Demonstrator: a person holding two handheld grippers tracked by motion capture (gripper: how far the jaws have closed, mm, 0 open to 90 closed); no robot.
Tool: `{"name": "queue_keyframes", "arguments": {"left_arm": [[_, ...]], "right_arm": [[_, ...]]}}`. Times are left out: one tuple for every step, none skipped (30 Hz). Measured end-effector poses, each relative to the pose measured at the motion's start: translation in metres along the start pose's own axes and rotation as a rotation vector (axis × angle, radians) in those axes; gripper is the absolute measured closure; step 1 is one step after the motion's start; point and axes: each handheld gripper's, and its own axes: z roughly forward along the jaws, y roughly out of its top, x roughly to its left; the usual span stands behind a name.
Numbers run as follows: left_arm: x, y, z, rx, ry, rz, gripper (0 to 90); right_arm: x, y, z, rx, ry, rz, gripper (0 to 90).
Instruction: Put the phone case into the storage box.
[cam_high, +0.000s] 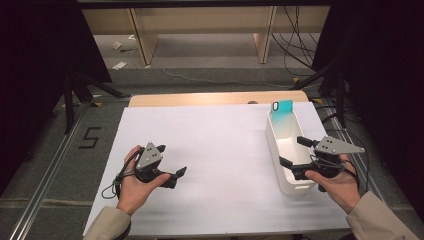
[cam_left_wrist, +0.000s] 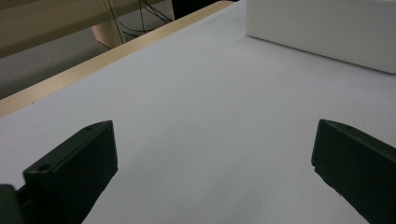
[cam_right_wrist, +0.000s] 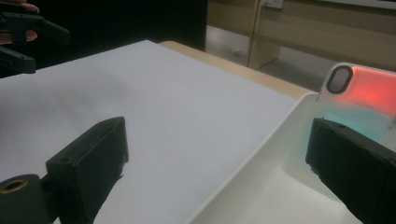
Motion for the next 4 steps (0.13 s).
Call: {"name": "queue_keyframes", "arguments": {"left_arm": [[0.0001, 0.0000, 0.0002, 0.002, 0.000, 0.000, 0.0], [0.0002, -0.0001, 0.0004, 0.003, 0.000, 0.001, 0.0], [0.0002, 0.0000, 0.0006, 0.002, 0.000, 0.001, 0.0], [0.0002, 0.0001, 0.0006, 0.001, 0.000, 0.001, 0.0]], "right_arm": [[0.0000, 0.0000, 0.0000, 0.000, 0.000, 0.000, 6.3], [-0.0003, 0.0000, 0.0000, 0.001, -0.001, 0.001, 6.3], [-0.0006, -0.0001, -0.0001, 0.001, -0.003, 0.002, 6.2], [-0.0010, -0.0002, -0.0001, 0.000, -0.008, 0.001, 6.2]]}}
